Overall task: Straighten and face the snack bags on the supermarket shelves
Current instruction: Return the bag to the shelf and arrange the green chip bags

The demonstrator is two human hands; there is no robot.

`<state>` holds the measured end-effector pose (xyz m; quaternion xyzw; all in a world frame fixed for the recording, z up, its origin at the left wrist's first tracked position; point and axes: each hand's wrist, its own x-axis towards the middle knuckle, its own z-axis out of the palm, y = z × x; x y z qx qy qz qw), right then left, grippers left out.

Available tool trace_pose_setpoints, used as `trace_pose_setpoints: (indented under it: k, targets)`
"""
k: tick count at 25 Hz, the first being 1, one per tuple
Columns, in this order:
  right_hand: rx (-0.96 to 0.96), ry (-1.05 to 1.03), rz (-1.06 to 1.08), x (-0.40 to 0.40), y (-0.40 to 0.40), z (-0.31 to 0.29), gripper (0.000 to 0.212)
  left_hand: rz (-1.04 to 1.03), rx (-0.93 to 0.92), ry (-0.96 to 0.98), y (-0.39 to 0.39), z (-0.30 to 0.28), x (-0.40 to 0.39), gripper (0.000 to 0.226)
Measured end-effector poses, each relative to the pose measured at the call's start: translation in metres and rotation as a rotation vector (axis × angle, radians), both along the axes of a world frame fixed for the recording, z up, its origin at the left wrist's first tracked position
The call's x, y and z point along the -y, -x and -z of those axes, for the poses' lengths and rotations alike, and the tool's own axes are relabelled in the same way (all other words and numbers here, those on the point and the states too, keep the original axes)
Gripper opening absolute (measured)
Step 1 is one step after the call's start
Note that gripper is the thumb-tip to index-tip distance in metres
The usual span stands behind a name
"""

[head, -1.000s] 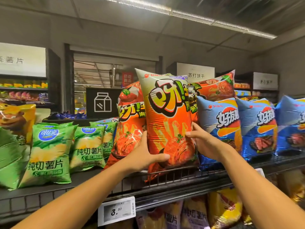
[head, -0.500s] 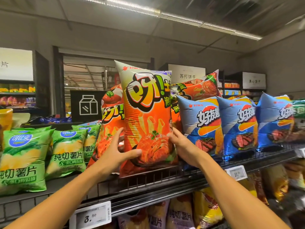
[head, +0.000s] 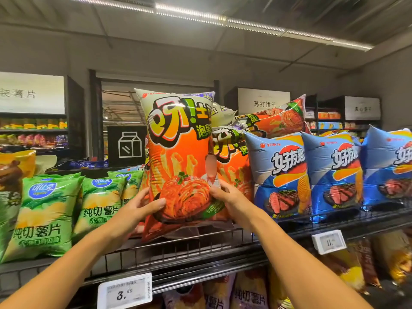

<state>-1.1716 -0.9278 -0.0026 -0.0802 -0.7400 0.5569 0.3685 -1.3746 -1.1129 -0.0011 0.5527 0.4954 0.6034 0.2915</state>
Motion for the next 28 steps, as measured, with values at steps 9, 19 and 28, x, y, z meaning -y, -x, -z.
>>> trace_pose_setpoints:
  k: [9, 19, 28]
  targets:
    - [0.091, -0.016, -0.059, 0.003, 0.001, 0.004, 0.109, 0.030, -0.053, 0.064, 0.007, 0.006, 0.002, 0.103]
    - [0.213, -0.170, 0.126, 0.027, -0.008, 0.001, 0.089, -0.049, -0.353, -0.010, -0.002, 0.006, 0.005, 0.103]
    - [0.129, -0.277, 0.146, 0.028, -0.008, 0.002, 0.092, -0.142, -0.563, -0.017, -0.006, 0.007, 0.012, 0.109]
